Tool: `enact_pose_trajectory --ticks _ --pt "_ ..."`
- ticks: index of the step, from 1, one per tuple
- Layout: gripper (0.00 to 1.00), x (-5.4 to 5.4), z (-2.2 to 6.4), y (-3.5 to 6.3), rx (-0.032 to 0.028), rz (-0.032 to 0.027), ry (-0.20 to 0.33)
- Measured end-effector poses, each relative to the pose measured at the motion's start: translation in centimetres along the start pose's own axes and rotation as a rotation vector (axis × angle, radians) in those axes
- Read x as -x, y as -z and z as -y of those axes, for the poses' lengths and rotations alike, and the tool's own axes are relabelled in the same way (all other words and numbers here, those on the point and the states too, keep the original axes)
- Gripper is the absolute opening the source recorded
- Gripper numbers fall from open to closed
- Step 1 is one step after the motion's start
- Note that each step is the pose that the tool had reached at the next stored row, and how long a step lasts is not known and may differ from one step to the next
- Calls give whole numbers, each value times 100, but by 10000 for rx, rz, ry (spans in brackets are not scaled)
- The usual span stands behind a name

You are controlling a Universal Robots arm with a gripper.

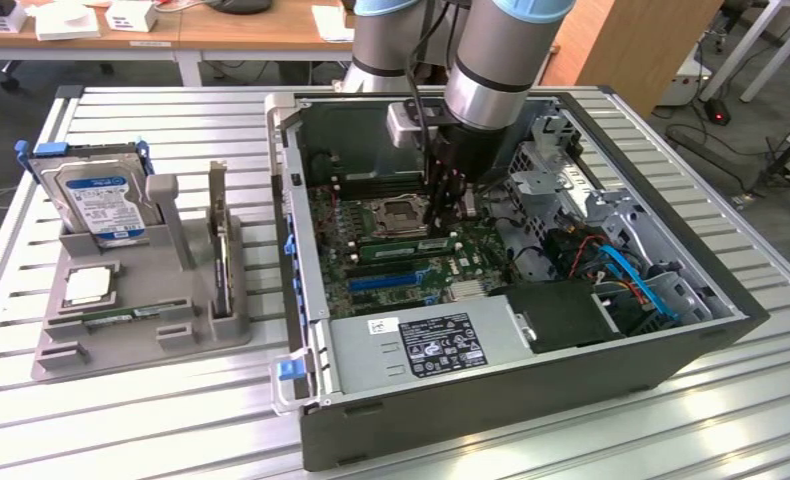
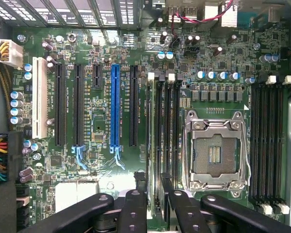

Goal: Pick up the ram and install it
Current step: 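Press down the ram until it locks into place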

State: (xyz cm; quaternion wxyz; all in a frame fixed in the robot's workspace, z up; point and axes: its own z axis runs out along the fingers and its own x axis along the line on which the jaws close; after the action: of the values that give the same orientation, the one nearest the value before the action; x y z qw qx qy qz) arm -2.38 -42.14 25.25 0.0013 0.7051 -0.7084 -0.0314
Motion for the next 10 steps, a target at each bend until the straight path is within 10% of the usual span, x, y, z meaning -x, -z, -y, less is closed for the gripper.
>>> enact_pose_trajectory --ticks 10 --pt "9 0 0 0 0 0 0"
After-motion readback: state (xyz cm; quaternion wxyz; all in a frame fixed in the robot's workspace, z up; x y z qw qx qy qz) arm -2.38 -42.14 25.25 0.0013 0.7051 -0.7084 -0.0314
